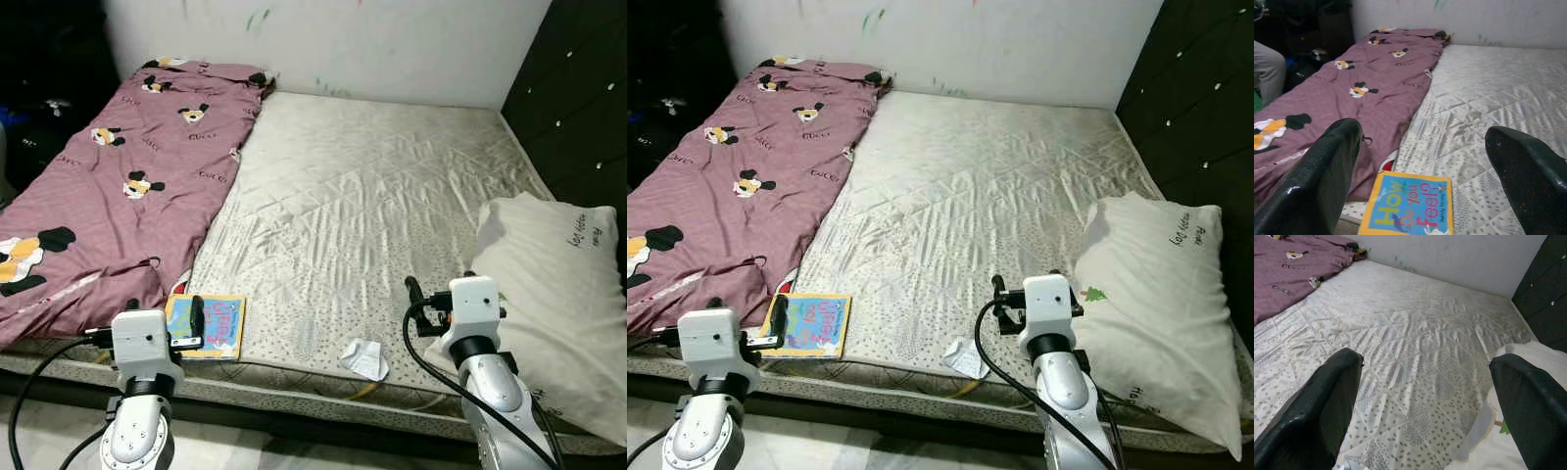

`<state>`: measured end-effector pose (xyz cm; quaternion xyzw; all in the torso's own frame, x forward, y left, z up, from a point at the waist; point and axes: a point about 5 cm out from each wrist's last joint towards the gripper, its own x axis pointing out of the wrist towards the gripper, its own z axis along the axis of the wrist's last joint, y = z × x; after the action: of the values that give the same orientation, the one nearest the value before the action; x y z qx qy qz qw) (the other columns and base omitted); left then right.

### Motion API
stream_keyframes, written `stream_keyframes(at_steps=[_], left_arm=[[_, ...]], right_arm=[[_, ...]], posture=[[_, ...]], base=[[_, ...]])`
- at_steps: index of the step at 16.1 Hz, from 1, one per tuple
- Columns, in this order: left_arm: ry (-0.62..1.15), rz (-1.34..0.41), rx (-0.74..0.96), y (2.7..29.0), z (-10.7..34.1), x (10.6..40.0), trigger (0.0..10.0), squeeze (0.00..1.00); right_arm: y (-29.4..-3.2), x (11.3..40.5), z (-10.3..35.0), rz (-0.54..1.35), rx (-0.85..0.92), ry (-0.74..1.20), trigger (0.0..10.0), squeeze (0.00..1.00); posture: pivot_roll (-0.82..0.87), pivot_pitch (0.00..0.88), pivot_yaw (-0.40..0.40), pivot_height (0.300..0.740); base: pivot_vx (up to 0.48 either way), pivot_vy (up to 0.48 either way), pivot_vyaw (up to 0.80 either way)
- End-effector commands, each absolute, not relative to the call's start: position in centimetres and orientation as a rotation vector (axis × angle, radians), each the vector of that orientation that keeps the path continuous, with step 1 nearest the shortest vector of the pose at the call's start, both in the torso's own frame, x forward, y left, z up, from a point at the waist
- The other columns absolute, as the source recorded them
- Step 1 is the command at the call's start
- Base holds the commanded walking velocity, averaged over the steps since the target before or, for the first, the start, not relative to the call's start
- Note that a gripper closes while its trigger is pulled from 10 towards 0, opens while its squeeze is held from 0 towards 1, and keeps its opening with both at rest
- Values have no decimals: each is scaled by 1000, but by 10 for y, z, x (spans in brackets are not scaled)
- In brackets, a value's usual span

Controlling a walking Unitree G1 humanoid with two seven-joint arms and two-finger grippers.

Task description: Clean up the room

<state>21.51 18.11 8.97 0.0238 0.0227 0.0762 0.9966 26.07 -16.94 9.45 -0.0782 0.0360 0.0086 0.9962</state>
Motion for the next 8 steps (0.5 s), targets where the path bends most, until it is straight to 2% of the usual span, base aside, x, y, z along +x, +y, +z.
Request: stream_keyframes(at_steps=[1, 8], left_arm=[[43, 144, 42, 180, 89, 217, 10000, 0], [36, 144, 44, 180, 90, 220, 10000, 0]], right_arm=[[-171, 261, 95, 20, -151, 69, 10000, 0], [-161, 262, 98, 76, -77, 55, 10000, 0]], posture=[[-1, 36, -47, 740], [0, 37, -48, 740]], base=[[0, 0, 0], [0, 0, 0]])
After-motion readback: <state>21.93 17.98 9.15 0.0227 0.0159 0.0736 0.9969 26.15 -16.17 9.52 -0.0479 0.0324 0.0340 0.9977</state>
